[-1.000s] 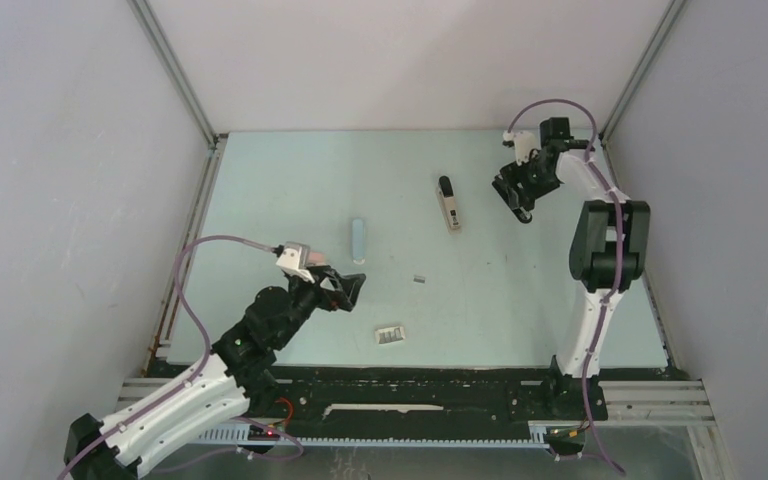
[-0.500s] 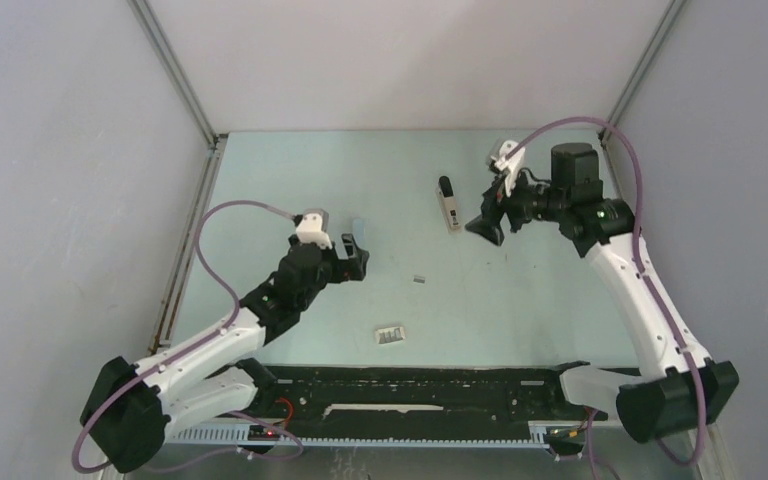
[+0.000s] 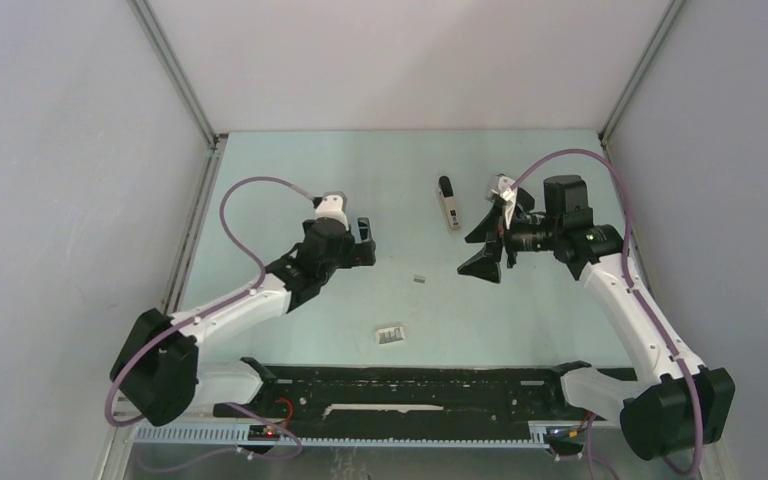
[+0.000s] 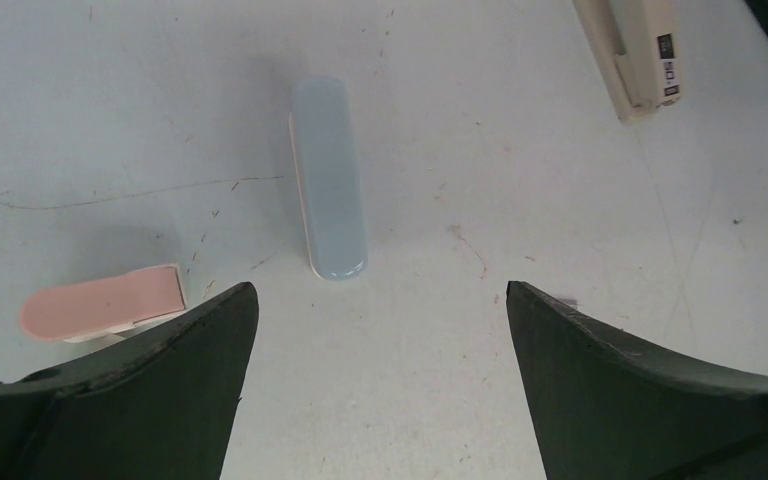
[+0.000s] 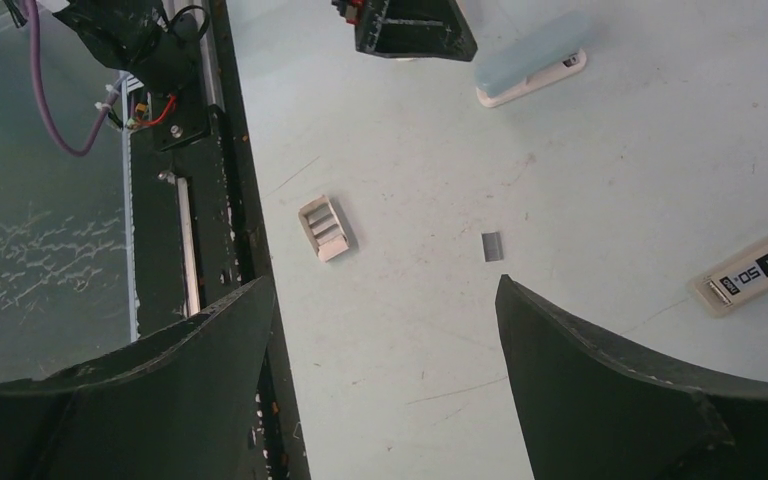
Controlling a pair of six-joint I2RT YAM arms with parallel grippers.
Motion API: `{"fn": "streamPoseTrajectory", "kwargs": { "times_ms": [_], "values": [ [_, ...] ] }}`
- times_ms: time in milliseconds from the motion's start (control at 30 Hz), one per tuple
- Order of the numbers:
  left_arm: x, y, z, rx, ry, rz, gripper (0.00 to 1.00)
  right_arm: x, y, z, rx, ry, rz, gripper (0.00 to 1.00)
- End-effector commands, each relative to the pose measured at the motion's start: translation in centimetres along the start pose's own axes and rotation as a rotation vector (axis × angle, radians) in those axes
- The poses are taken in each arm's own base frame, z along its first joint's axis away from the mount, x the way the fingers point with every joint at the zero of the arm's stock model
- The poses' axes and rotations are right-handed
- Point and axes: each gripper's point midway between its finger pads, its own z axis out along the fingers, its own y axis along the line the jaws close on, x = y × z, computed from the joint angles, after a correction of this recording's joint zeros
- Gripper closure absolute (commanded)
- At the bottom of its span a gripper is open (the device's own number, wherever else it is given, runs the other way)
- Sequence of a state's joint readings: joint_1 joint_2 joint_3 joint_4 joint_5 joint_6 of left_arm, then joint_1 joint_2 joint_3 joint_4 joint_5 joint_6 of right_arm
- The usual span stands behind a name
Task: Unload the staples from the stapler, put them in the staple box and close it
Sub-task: Pick up the stapler from the center of the board.
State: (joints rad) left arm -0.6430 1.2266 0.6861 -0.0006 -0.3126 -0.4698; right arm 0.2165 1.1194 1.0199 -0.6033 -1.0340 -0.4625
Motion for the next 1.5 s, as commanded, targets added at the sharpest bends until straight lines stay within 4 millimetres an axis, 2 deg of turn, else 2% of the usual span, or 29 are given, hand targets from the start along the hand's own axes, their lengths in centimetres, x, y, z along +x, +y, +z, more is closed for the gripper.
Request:
{"fn": "streamPoseTrajectory", "kwargs": {
  "times_ms": [0,167,333,533,700,1000,1133,1233,1267,1467],
  "values": [
    [-2.1,-0.1,1.1,-0.042,-0.017,0.013,0.00,-1.3,0.2,-0.4,-0.011,-0.043,-0.028,0.09],
    [-2.0,0.6,2.5,-0.116,0.021,0.041,0.02,-1.3,-0.4,-0.7,0.016,-0.043,-0.025,0.09],
    [-1.8,1.1,4.5,-0.195,0.108,0.076,0.18,-1.3,-0.3,-0.7,0.011,-0.043,-0.019,0.09],
    [-0.7,1.9,7.3,-0.248,0.202,0.094,0.26,-1.4,-0.2,-0.7,0.010,-0.046,-0.022,0.09],
    [0.2,1.9,8.9,-0.225,0.253,0.070,0.42,-1.4,-0.2,-0.7,0.006,-0.045,-0.023,0.09],
    [1.1,2.1,10.6,-0.231,0.292,0.072,0.49,-1.3,-0.1,-0.6,-0.003,-0.044,-0.022,0.09],
    [1.1,2.0,10.7,-0.226,0.298,0.073,0.70,-1.3,-0.1,-0.6,-0.003,-0.044,-0.021,0.09],
    [0.7,2.0,10.2,-0.224,0.286,0.076,0.95,-1.2,-0.1,-0.7,-0.004,-0.044,-0.019,0.09],
    [0.5,2.1,9.8,-0.224,0.277,0.082,0.99,-1.2,-0.1,-0.6,-0.005,-0.044,-0.017,0.09],
    [-2.3,1.6,6.4,-0.135,0.139,0.115,1.00,-1.1,0.0,-0.6,-0.032,-0.056,0.010,0.09]
  ]
}}
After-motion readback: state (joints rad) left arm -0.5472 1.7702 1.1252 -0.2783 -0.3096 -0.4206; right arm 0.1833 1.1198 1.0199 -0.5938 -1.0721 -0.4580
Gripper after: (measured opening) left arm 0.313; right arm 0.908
